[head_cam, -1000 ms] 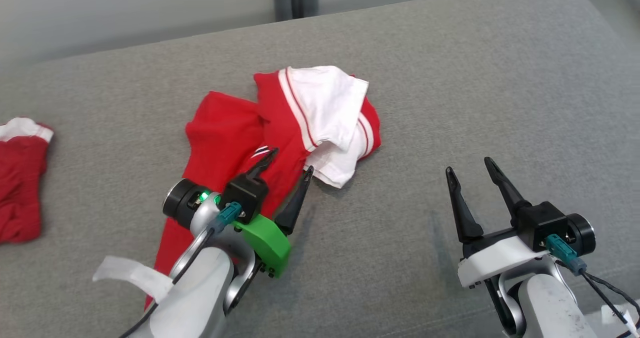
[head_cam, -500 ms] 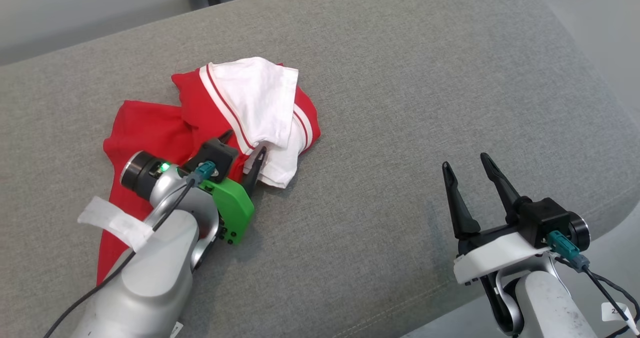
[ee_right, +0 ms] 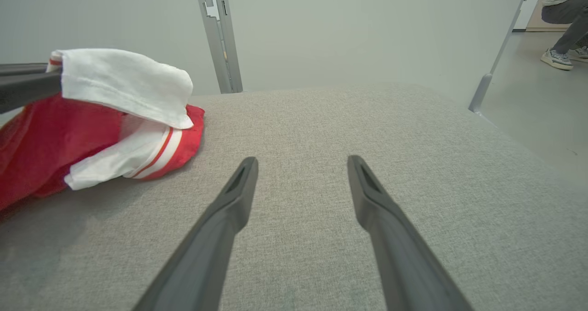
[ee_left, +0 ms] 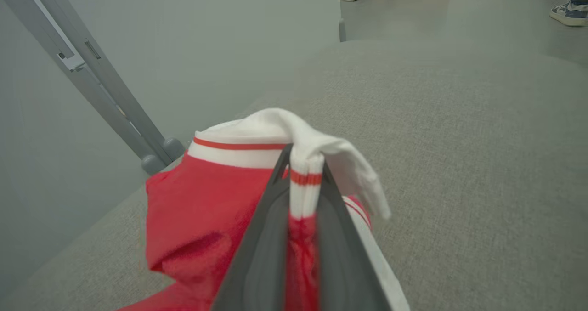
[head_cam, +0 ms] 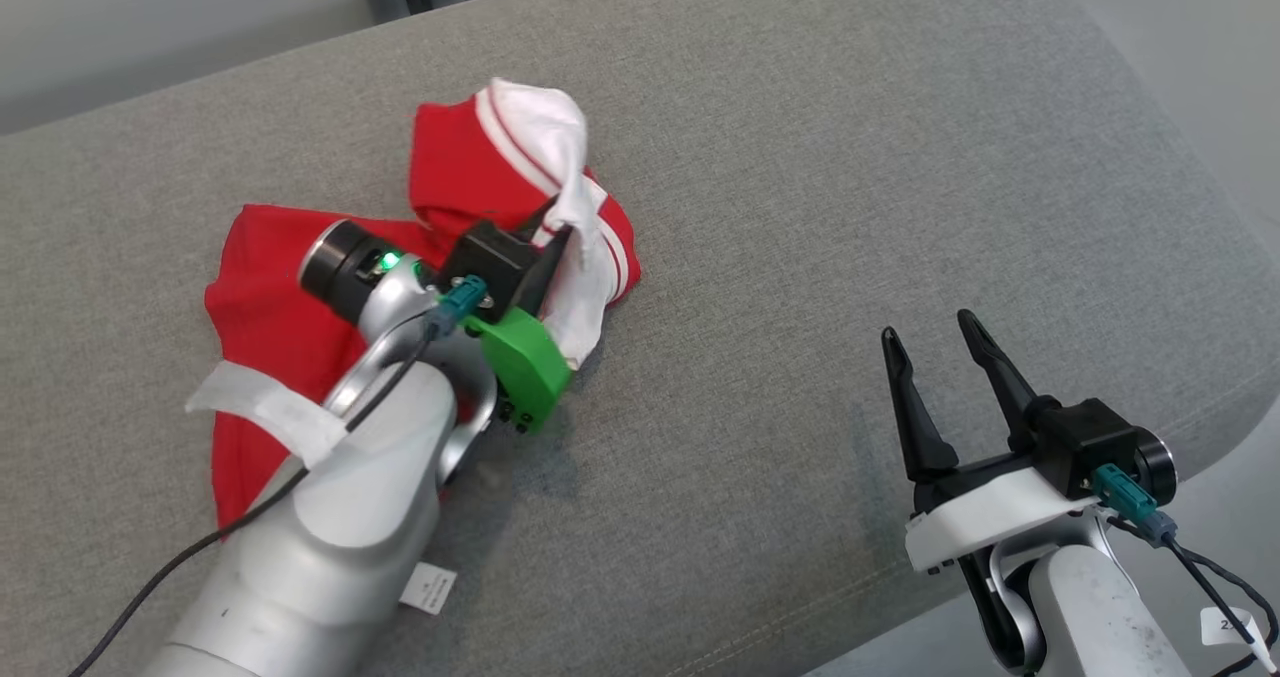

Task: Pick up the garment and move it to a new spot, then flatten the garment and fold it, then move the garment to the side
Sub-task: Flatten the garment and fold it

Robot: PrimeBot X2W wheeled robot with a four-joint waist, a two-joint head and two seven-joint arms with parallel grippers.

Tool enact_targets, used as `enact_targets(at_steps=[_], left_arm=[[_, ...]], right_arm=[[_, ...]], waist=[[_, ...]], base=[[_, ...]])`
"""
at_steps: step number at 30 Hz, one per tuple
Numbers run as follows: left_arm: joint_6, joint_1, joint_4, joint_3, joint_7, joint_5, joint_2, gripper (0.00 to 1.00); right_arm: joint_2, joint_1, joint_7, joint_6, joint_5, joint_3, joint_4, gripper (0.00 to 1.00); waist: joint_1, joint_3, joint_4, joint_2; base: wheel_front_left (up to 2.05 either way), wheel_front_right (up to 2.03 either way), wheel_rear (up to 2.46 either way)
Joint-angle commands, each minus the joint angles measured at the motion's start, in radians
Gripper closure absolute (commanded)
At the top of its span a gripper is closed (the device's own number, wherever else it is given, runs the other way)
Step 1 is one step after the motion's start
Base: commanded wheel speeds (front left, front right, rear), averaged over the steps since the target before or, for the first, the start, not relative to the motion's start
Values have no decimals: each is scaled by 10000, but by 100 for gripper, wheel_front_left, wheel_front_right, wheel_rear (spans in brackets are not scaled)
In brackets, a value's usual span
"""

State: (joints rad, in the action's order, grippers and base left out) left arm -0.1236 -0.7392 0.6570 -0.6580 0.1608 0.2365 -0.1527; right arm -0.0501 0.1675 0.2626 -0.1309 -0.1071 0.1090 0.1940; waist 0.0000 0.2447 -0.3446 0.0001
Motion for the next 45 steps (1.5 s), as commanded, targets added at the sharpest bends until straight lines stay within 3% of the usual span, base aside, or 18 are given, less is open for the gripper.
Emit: enact_targets(at_steps=[1,5,12,15,19,20,22,23,30,36,45], left_arm=[[-39,-124,-180,-129,84,38,41,100],[-74,273,-1290,-1059,231,148,196,100],[-64,860,-3197,-2777,714,1490,14,100],[-57,1058,-2903,-2813,817,1541,-255,100],[116,1223,-1666,-2982,875,1349,-181,100],[95,1307,-1004,-3057,912,1394,-64,89],[40,1325,-580,-3126,968,1528,151,56],[35,1299,-459,-3109,969,1611,231,2],[-20,1173,-511,-2493,1061,2360,470,0],[555,1324,-987,-2041,980,2378,-267,0],[756,2291,-1955,-1702,557,3061,-1049,0]], right_arm=[[-11,-95,31,3,-26,-15,21,0],[-11,-93,33,3,-70,-17,46,0],[-14,9,31,3,-146,-25,96,0],[-9,-3,33,3,-152,-72,143,0],[-14,61,31,3,-199,-1,170,0],[-14,108,31,3,-235,54,164,0],[-14,144,33,3,-224,44,160,0],[-15,149,31,3,-214,11,152,0],[-14,27,31,3,-86,-194,162,0],[-17,-143,33,3,88,-348,121,0],[-18,-140,31,3,396,-528,22,0]], waist=[[0,-16,40,-1],[0,-34,103,-1],[0,77,119,-1],[0,124,150,-1],[0,187,87,-1],[0,237,48,-1],[0,282,38,-1],[0,306,46,-1],[0,290,251,-1],[0,99,707,-1],[0,-156,1437,-1]], base=[[0,0,0],[0,0,0],[0,0,0],[0,0,0],[0,0,0],[0,0,0],[0,0,0],[0,0,0],[0,0,0],[0,0,0],[0,0,0]])
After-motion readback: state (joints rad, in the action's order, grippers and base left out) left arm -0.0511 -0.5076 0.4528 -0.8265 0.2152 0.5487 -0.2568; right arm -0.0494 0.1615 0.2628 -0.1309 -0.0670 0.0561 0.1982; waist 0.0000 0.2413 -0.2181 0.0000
